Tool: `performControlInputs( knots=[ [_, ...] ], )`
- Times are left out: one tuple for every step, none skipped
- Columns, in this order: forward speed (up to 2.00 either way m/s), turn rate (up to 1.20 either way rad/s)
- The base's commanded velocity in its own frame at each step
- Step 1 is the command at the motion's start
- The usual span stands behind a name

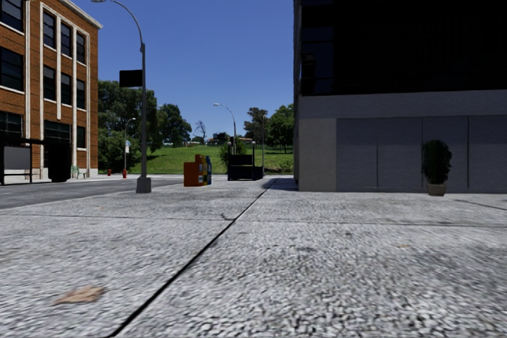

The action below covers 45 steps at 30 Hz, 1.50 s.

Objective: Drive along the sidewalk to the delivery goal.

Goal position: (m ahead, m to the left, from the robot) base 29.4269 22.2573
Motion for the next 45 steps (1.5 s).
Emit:
performControlInputs(
  knots=[
    [2.0,0.0],
    [2.0,0.0],
    [2.0,0.0],
    [2.0,0.0],
    [2.0,0.0],
    [2.0,0.0],
    [2.0,0.0],
    [2.0,0.0],
    [2.0,0.0],
    [2.0,0.0],
    [2.0,0.0],
    [2.0,0.0],
    [2.0,0.0],
    [2.0,0.0],
    [2.0,0.0],
    [2.0,0.0],
    [2.0,0.0],
    [2.0,0.0],
    [2.0,0.0],
    [2.0,0.0],
    [2.0,0.0],
    [2.0,0.0],
    [2.0,0.0],
    [2.0,0.0],
    [2.0,0.0],
    [2.0,0.0],
    [2.0,0.0],
    [2.0,0.0],
    [2.0,0.0],
    [2.0,0.0],
    [2.0,0.0],
    [2.0,0.0],
    [2.0,0.0],
    [2.0,0.0],
    [2.0,0.0],
    [2.0,0.0],
    [2.0,0.0],
    [2.0,0.0],
    [2.0,0.0],
    [2.0,0.0],
    [2.0,0.0],
    [2.0,0.0],
    [2.0,0.0],
    [2.0,0.0],
    [2.0,0.0]
  ],
)
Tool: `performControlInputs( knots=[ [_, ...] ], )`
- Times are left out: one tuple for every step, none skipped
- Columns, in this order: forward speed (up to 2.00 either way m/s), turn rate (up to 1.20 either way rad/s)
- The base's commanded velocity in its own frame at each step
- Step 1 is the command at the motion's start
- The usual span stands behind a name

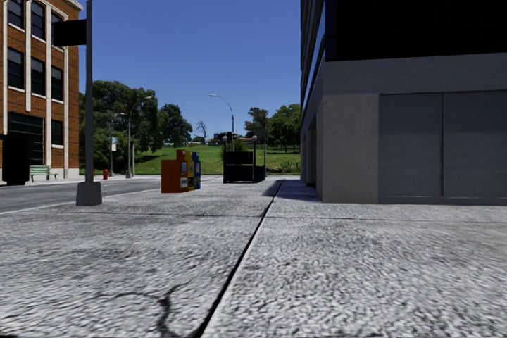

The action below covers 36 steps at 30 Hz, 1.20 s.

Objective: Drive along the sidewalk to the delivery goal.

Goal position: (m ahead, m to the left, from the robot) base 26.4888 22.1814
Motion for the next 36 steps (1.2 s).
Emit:
performControlInputs(
  knots=[
    [2.0,0.0],
    [2.0,0.0],
    [2.0,0.0],
    [2.0,0.0],
    [2.0,0.0],
    [2.0,0.0],
    [2.0,0.0],
    [2.0,0.0],
    [2.0,0.0],
    [2.0,0.0],
    [2.0,0.0],
    [2.0,0.0],
    [2.0,0.0],
    [2.0,0.0],
    [2.0,0.0],
    [2.0,0.0],
    [2.0,0.0],
    [2.0,0.0],
    [2.0,0.0],
    [2.0,0.0],
    [2.0,0.0],
    [2.0,0.0],
    [2.0,0.0],
    [2.0,0.0],
    [2.0,-0.08],
    [2.0,-0.08],
    [2.0,-0.1],
    [2.0,-0.16],
    [2.0,-0.23],
    [2.0,-0.27],
    [2.0,-0.27],
    [2.0,-0.28],
    [2.0,-0.29],
    [2.0,-0.29],
    [2.0,-0.29],
    [2.0,-0.29]
  ],
)
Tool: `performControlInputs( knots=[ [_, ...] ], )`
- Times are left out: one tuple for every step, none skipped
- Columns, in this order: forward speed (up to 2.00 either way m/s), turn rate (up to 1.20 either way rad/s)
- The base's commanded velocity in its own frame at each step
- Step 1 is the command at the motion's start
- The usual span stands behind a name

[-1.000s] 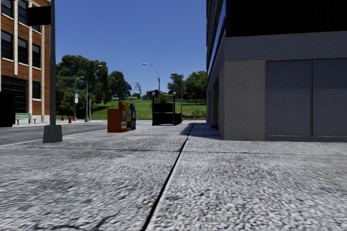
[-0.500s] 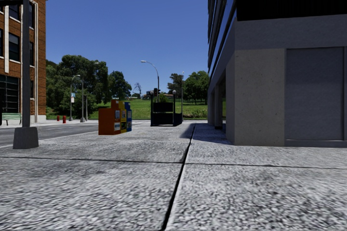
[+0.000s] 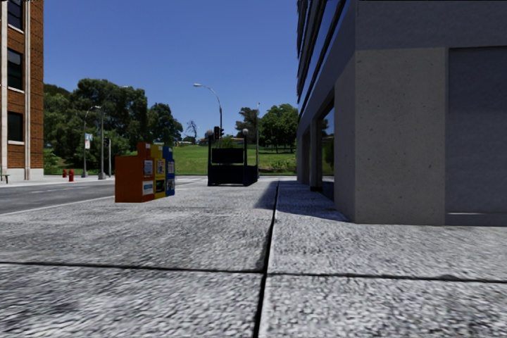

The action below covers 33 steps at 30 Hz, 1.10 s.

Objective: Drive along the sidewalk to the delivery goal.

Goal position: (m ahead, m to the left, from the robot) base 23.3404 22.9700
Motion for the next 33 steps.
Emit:
performControlInputs(
  knots=[
    [2.0,-0.29],
    [2.0,-0.29],
    [2.0,-0.29],
    [2.0,-0.29],
    [2.0,-0.29],
    [2.0,-0.29],
    [2.0,-0.29],
    [2.0,-0.29],
    [2.0,-0.29],
    [2.0,-0.29],
    [2.0,-0.29],
    [2.0,-0.29],
    [2.0,-0.29],
    [2.0,-0.3],
    [2.0,-0.31],
    [2.0,-0.06],
    [2.0,-0.06],
    [2.0,0.0],
    [2.0,0.0],
    [2.0,0.0],
    [2.0,0.0],
    [2.0,0.0],
    [2.0,0.0],
    [2.0,0.0],
    [2.0,0.0],
    [2.0,0.0],
    [2.0,0.0],
    [2.0,0.0],
    [2.0,0.0],
    [2.0,0.0],
    [2.0,0.0],
    [2.0,0.0],
    [2.0,0.0]
  ],
)
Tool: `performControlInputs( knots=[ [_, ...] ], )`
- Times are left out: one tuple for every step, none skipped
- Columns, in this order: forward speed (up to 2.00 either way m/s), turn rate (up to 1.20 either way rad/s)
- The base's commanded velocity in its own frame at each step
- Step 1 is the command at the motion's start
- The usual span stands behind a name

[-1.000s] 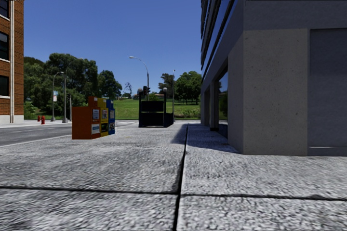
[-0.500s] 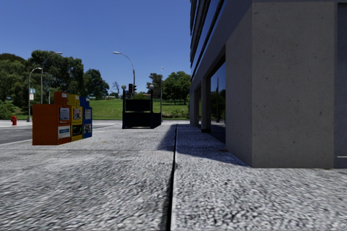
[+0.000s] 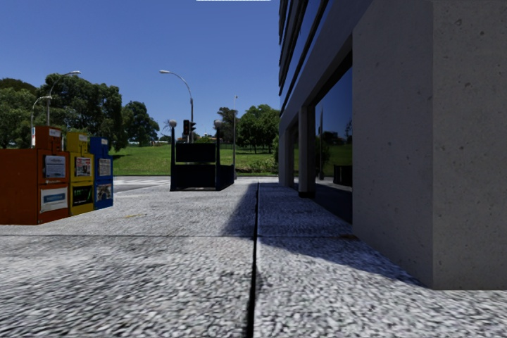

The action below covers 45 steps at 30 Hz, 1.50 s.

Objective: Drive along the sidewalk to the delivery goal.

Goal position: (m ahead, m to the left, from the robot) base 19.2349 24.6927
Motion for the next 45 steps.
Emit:
performControlInputs(
  knots=[
    [2.0,0.0],
    [2.0,0.0],
    [2.0,0.0],
    [2.0,0.0],
    [2.0,0.0],
    [2.0,0.0],
    [2.0,0.0],
    [2.0,0.0],
    [2.0,0.0],
    [2.0,0.0],
    [2.0,0.0],
    [2.0,0.0],
    [2.0,0.0],
    [2.0,0.0],
    [2.0,0.0],
    [2.0,0.0],
    [2.0,0.0],
    [2.0,0.0],
    [2.0,0.0],
    [2.0,0.0],
    [2.0,0.0],
    [2.0,0.0],
    [2.0,0.0],
    [2.0,0.0],
    [2.0,0.0],
    [2.0,0.0],
    [2.0,0.0],
    [2.0,0.0],
    [2.0,0.0],
    [2.0,0.0],
    [2.0,0.0],
    [2.0,0.0],
    [2.0,0.0],
    [2.0,0.0],
    [2.0,0.0],
    [2.0,0.0],
    [2.0,0.0],
    [2.0,0.0],
    [2.0,0.0],
    [2.0,0.0],
    [2.0,0.0],
    [2.0,0.0],
    [2.0,0.0],
    [2.0,0.0],
    [2.0,0.0]
  ],
)
